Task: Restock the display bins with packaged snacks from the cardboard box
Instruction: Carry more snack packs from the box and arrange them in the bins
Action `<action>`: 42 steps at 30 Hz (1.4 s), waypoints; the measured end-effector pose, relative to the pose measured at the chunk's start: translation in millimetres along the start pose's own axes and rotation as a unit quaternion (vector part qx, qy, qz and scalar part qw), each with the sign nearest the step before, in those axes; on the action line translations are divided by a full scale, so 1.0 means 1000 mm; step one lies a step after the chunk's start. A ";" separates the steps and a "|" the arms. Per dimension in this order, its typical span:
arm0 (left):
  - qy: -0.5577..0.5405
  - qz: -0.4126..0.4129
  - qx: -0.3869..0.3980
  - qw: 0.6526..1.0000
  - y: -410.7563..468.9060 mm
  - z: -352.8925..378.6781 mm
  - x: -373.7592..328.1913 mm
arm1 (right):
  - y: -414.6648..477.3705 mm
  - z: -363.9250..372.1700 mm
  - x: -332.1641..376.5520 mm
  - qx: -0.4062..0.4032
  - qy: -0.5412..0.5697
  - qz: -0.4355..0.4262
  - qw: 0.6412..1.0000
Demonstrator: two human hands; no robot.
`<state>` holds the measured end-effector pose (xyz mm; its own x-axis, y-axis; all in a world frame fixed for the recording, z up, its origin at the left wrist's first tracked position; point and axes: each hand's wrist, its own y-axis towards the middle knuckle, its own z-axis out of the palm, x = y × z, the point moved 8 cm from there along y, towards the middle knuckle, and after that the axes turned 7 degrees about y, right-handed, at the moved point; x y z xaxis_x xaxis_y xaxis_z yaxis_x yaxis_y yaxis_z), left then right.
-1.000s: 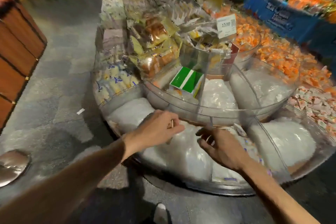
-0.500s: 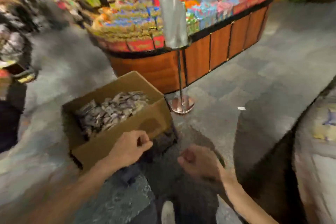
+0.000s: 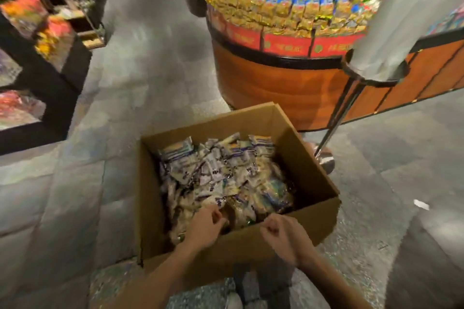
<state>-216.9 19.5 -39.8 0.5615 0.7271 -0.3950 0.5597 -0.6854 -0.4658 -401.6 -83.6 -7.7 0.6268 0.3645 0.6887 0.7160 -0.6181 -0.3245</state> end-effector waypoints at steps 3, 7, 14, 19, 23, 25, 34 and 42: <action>-0.040 -0.044 0.013 0.998 0.051 0.002 0.011 | 0.059 0.002 -0.009 0.045 -0.008 0.023 0.999; -0.122 -0.128 0.016 0.984 0.123 0.008 0.027 | 0.136 0.003 -0.029 0.072 0.004 0.058 0.996; -0.139 -0.298 0.012 0.944 0.229 0.031 0.059 | 0.283 0.004 -0.060 0.088 -0.020 0.085 0.992; -0.213 -0.374 0.007 0.903 0.264 0.058 0.065 | 0.350 0.003 -0.094 0.059 -0.075 0.129 0.987; -0.207 -0.448 -0.012 0.870 0.276 0.057 0.079 | 0.384 0.002 -0.118 0.054 -0.059 0.175 0.981; -0.239 -0.463 0.005 0.853 0.281 0.063 0.089 | 0.396 0.004 -0.126 0.045 -0.024 0.199 0.979; -0.108 -0.397 -0.032 0.911 0.276 0.055 0.087 | 0.392 0.032 -0.108 0.086 -0.118 0.196 0.970; -0.042 -0.269 -0.027 0.962 0.277 0.033 0.076 | 0.354 0.045 -0.100 0.129 -0.248 0.050 0.959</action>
<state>-39.3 -114.1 -224.5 0.1322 0.9763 -0.1711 0.7872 -0.2083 -0.5804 -197.3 -307.6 -221.0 0.7194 0.6385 0.2736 0.6569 -0.4974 -0.5666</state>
